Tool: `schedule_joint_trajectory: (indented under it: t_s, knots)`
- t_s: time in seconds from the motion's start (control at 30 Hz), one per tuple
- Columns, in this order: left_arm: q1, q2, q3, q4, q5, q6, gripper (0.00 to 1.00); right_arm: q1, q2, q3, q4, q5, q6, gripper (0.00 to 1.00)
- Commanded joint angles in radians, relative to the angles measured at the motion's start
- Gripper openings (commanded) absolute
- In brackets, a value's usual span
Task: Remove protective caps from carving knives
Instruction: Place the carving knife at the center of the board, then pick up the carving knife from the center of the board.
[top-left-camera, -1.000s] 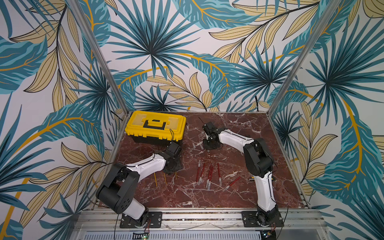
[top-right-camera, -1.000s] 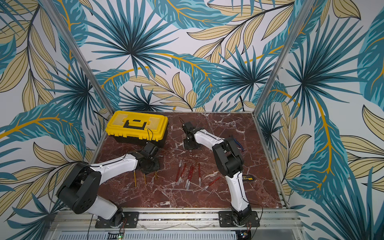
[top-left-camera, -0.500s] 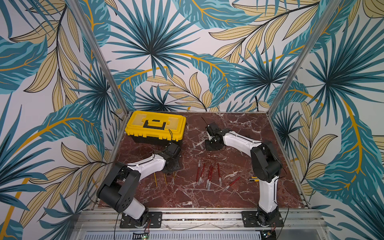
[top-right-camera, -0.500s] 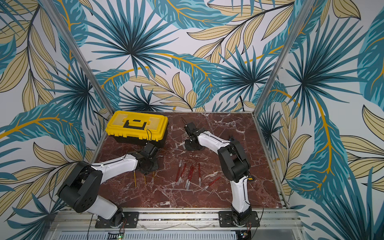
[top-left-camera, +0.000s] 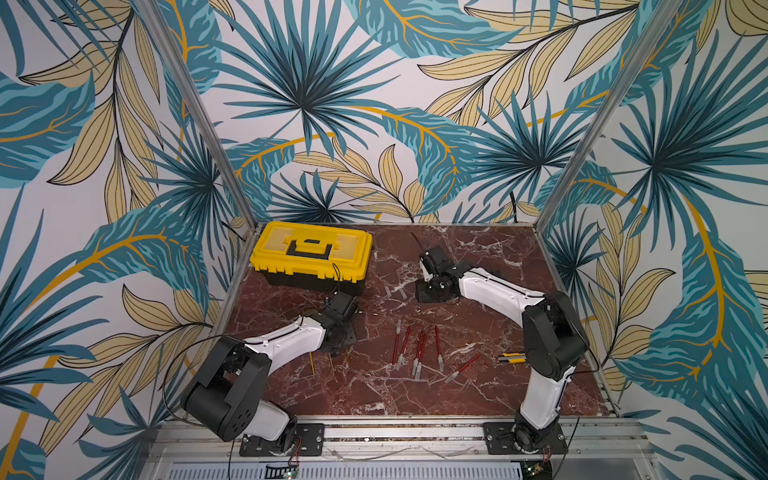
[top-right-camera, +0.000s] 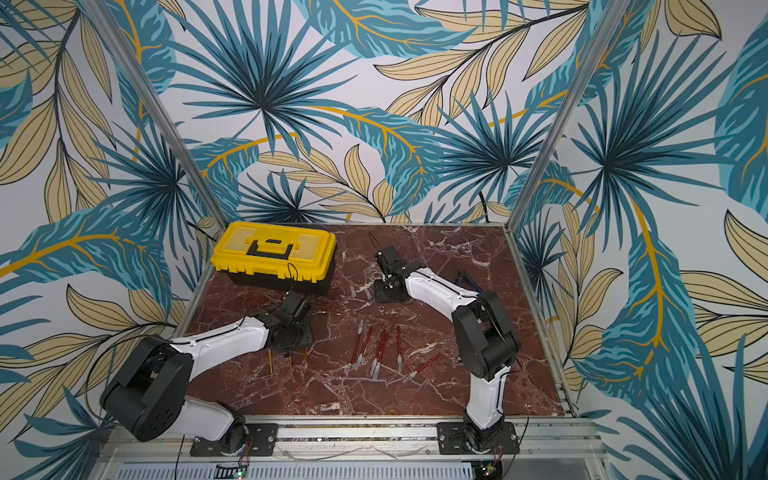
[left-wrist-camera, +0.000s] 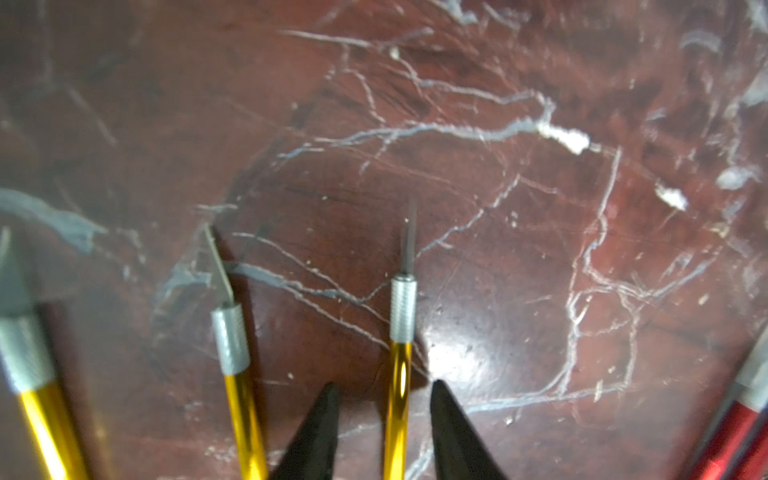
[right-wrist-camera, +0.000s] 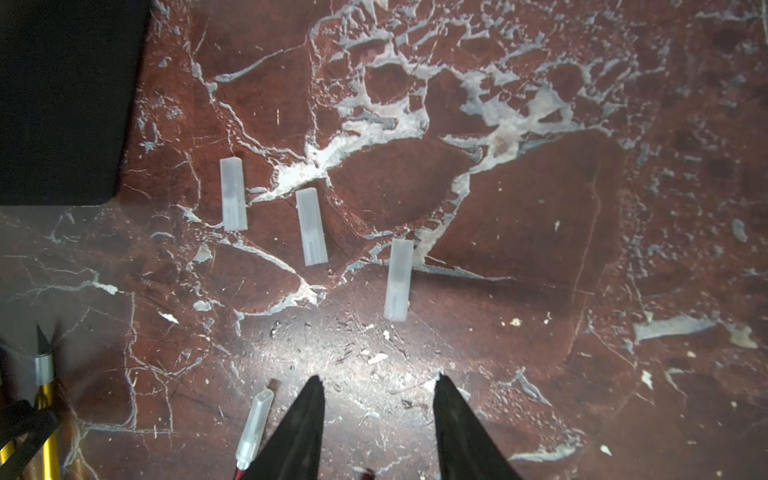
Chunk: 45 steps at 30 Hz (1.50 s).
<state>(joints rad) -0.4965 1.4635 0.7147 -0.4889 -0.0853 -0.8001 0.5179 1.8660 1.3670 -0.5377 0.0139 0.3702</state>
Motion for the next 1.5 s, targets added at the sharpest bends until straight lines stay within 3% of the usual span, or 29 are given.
schedule_joint_trajectory:
  t_s: [0.0,0.47,0.57,0.8,0.97,1.13,1.23,1.43,1.47]
  knots:
    - [0.003,0.021,-0.052,-0.060,-0.003,-0.013,0.43,0.007,-0.031,-0.030,0.015,-0.007,0.011,0.46]
    - [-0.001,0.009,0.016,-0.083,0.017,-0.003,0.44,0.007,-0.054,-0.056,0.024,-0.015,0.018,0.46]
    - [-0.012,-0.038,0.069,-0.136,0.050,-0.010,0.49,0.009,-0.072,-0.070,0.024,-0.015,0.019,0.46]
    - [-0.152,-0.132,0.208,-0.224,-0.038,-0.029,0.60,0.023,-0.159,-0.148,0.054,-0.037,0.040,0.45]
    - [-0.305,-0.004,0.308,-0.223,-0.068,-0.047,0.60,0.022,-0.257,-0.265,0.133,-0.115,0.059,0.40]
    - [-0.452,0.172,0.462,-0.223,-0.112,0.010,0.59,-0.009,-0.316,-0.363,0.155,-0.203,0.080,0.27]
    - [-0.472,0.254,0.505,-0.223,-0.115,0.009,0.58,-0.052,-0.359,-0.432,0.185,-0.263,0.096,0.20]
    - [-0.468,0.320,0.515,-0.223,-0.147,-0.029,0.58,-0.109,-0.437,-0.512,0.198,-0.288,0.104,0.20]
    - [-0.464,0.330,0.517,-0.223,-0.152,-0.039,0.50,-0.112,-0.444,-0.514,0.194,-0.291,0.103,0.20]
